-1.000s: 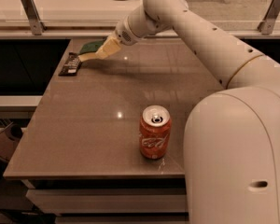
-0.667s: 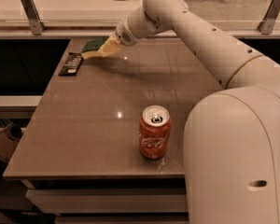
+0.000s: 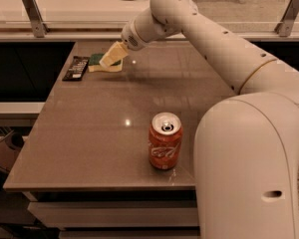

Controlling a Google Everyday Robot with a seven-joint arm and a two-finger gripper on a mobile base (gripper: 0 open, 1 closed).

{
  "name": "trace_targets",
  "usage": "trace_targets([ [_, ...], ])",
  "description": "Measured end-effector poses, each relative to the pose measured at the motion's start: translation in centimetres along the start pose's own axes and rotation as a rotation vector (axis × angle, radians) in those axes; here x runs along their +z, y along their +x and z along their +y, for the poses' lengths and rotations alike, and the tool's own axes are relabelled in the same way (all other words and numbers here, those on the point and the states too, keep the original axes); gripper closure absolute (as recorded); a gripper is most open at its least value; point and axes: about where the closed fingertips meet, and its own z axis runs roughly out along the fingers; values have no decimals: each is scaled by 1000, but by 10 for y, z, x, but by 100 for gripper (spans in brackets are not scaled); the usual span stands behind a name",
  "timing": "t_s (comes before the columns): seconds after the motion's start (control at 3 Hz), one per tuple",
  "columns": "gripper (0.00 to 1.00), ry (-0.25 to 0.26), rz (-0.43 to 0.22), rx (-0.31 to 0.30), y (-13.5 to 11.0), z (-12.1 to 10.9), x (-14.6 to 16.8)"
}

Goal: Move sponge near rxbar chocolate

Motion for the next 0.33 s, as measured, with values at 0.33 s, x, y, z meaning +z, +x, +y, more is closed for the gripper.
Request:
trace_targets([
  [0.33, 0, 0, 0, 0, 0, 0, 0],
])
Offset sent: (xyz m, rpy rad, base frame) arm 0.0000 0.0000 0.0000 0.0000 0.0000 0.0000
